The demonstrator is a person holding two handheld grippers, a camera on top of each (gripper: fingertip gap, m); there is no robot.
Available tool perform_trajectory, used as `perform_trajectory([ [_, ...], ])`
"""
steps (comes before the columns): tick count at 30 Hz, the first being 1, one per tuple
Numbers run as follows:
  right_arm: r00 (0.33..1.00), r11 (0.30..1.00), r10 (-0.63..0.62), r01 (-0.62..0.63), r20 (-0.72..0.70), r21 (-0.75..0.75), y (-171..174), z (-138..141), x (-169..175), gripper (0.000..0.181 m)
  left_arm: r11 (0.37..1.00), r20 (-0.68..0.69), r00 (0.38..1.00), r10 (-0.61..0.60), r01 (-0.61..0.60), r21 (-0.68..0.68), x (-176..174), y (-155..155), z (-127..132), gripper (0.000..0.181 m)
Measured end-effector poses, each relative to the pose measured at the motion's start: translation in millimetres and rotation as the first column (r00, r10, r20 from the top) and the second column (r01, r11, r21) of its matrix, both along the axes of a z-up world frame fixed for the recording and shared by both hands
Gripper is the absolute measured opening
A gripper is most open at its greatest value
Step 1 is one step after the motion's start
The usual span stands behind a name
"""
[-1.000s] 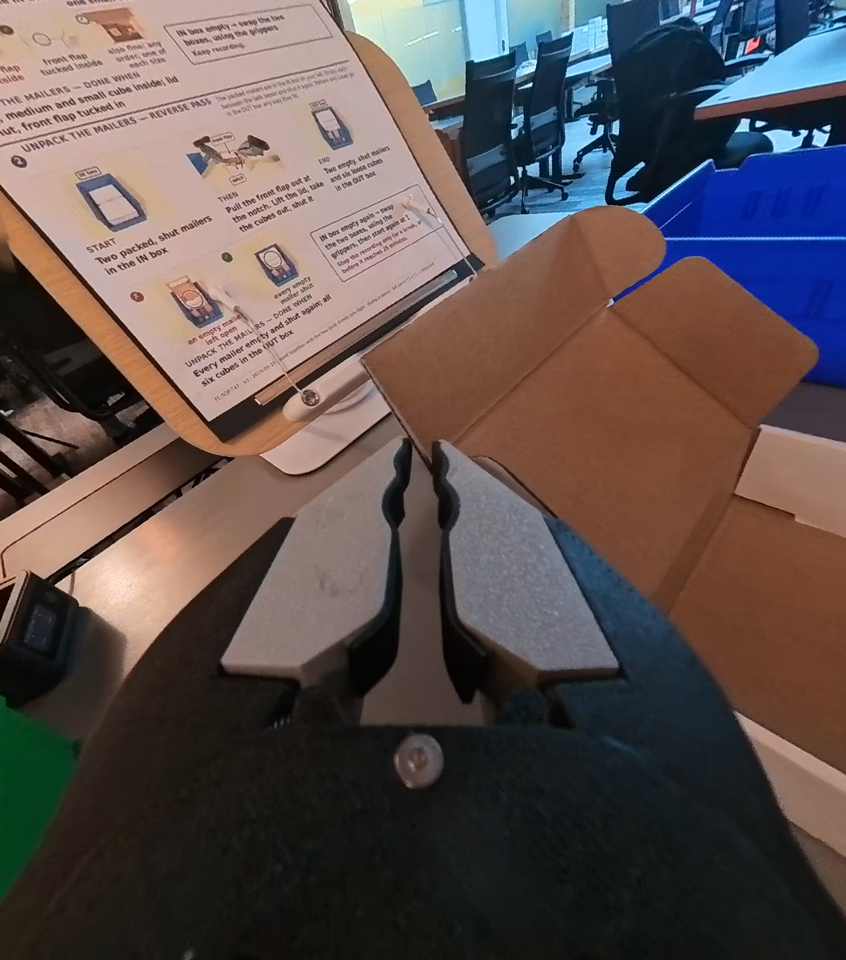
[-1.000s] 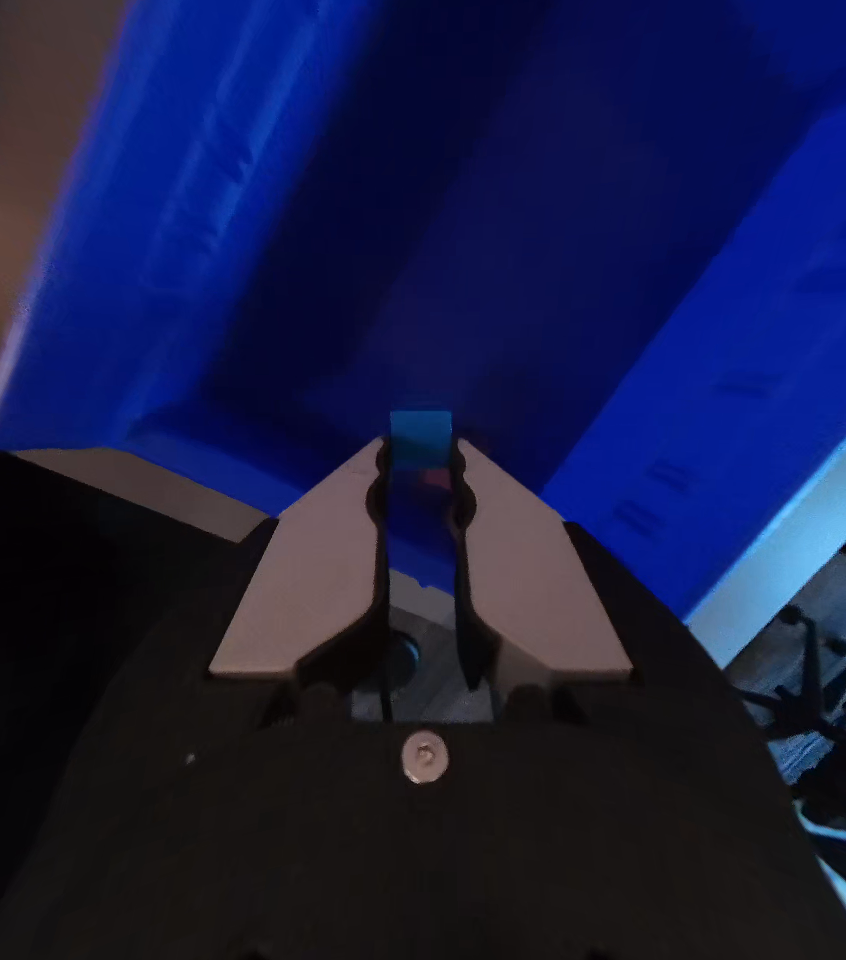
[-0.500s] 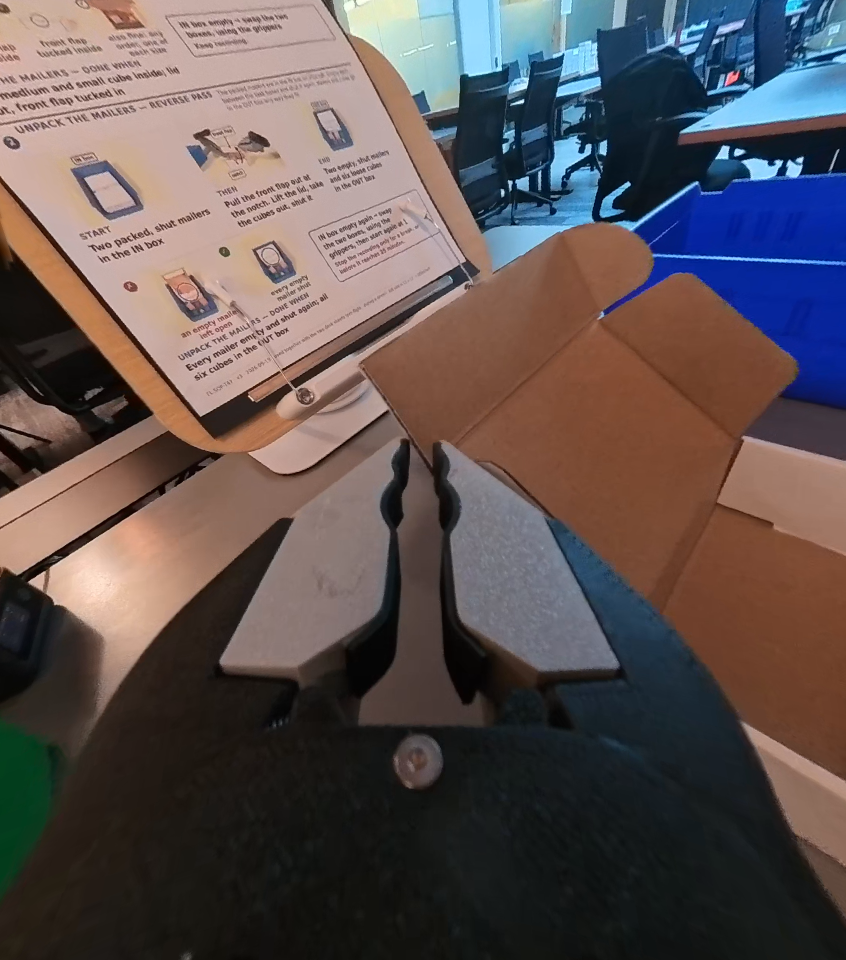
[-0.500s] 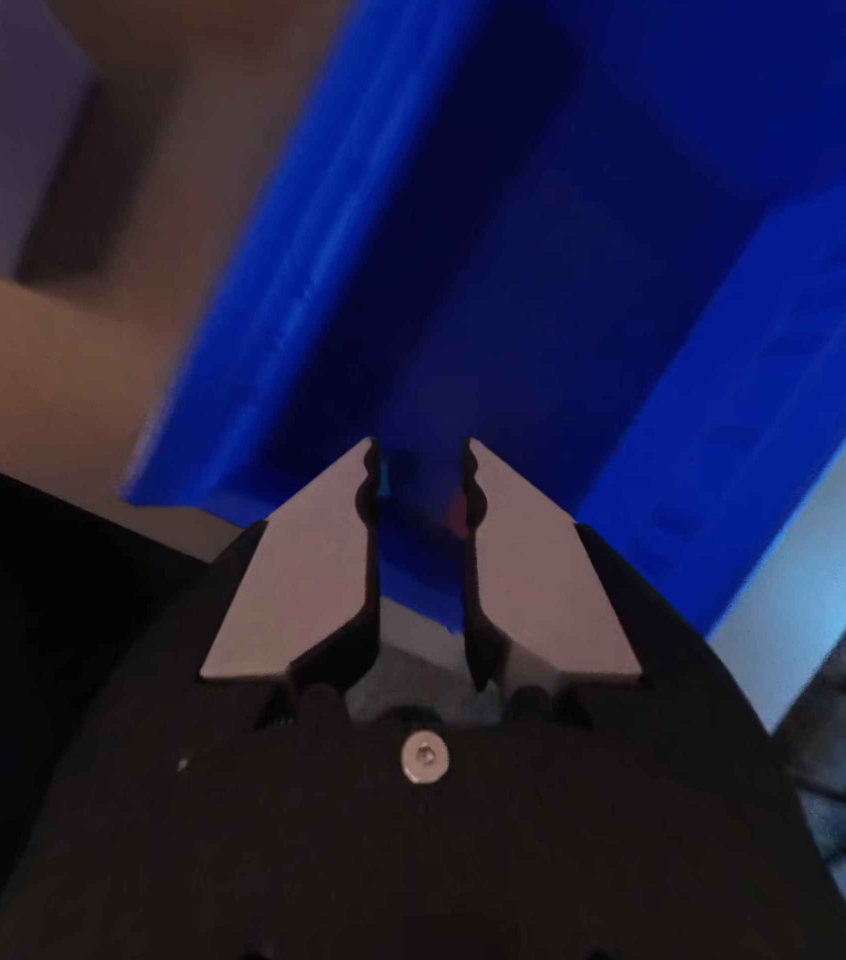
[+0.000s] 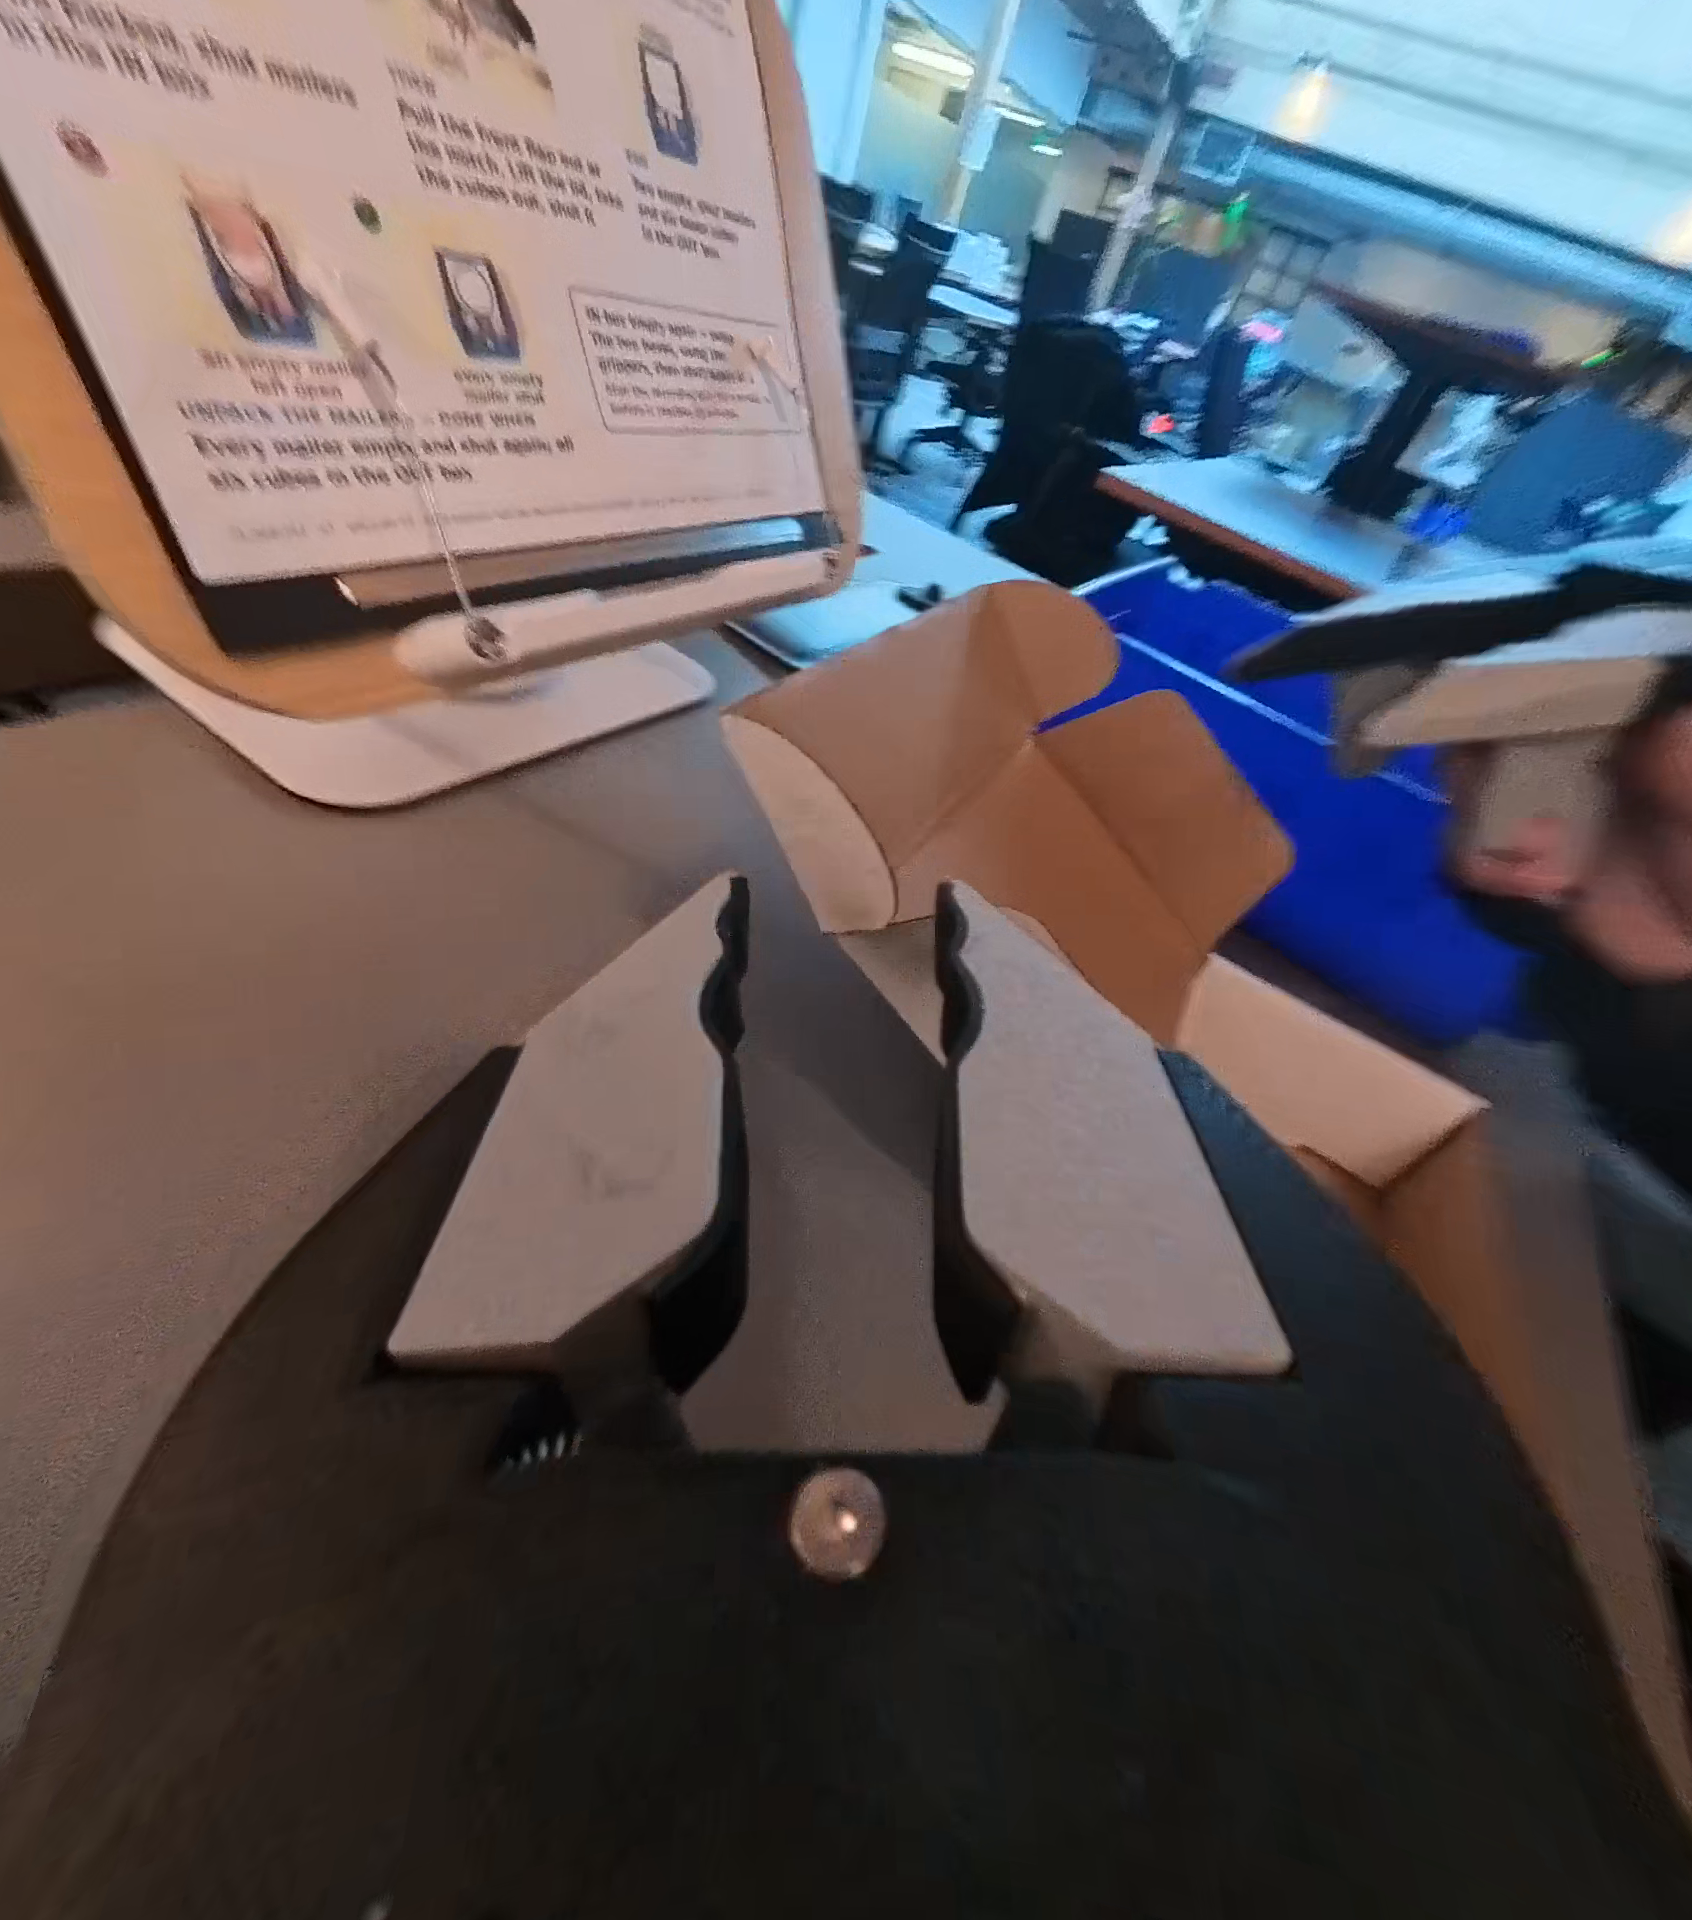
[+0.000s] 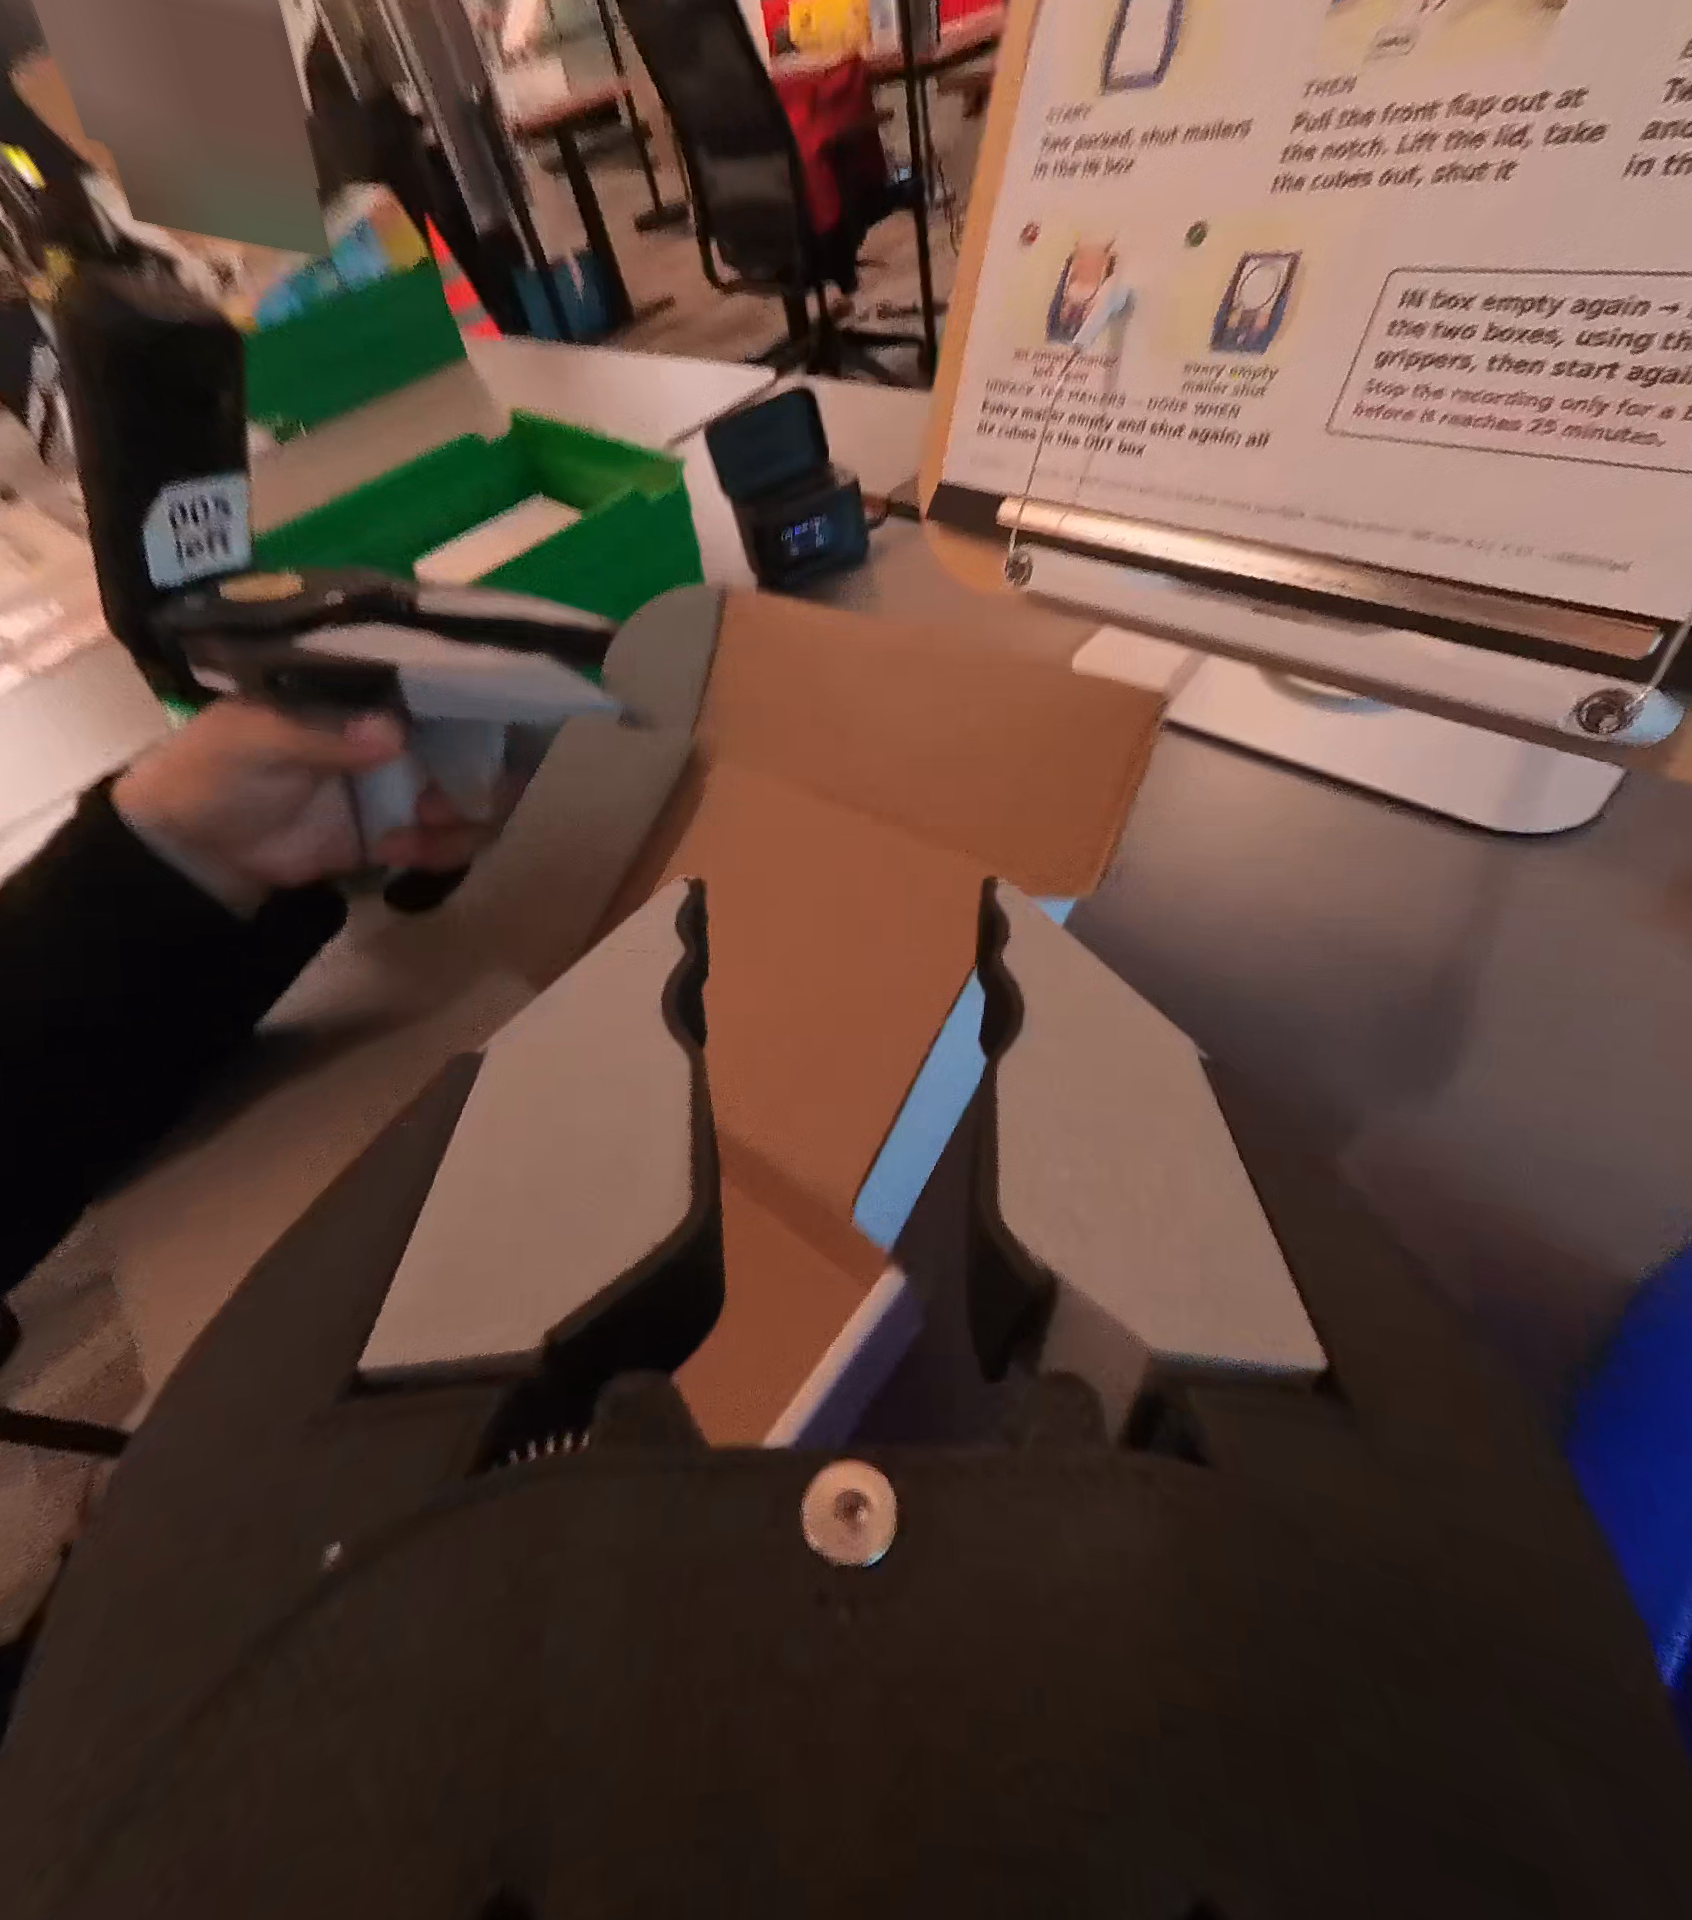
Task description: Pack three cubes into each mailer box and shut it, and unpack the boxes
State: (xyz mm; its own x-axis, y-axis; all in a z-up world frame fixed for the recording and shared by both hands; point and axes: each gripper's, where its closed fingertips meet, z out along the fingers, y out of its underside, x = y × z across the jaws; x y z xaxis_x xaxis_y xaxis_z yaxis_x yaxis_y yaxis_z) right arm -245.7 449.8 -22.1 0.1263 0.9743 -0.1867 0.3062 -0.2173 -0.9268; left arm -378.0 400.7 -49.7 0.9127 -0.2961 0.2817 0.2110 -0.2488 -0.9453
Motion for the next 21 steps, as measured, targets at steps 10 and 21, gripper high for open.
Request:
perform_trajectory([
  [10,0.986,0.998,0.007,0.005,-0.165,0.069,29.5,-8.9,-29.5,0.061,0.991,0.097,0.987,-0.125,0.129,-0.034,5.0,-4.8,-12.4,0.049],
  [21,0.969,0.969,0.144,-0.179,-0.203,-0.169,7.4,-18.5,-27.7,0.049,0.964,0.089,0.96,-0.267,0.264,0.04,35.8,-17.2,-11.3,0.059],
])
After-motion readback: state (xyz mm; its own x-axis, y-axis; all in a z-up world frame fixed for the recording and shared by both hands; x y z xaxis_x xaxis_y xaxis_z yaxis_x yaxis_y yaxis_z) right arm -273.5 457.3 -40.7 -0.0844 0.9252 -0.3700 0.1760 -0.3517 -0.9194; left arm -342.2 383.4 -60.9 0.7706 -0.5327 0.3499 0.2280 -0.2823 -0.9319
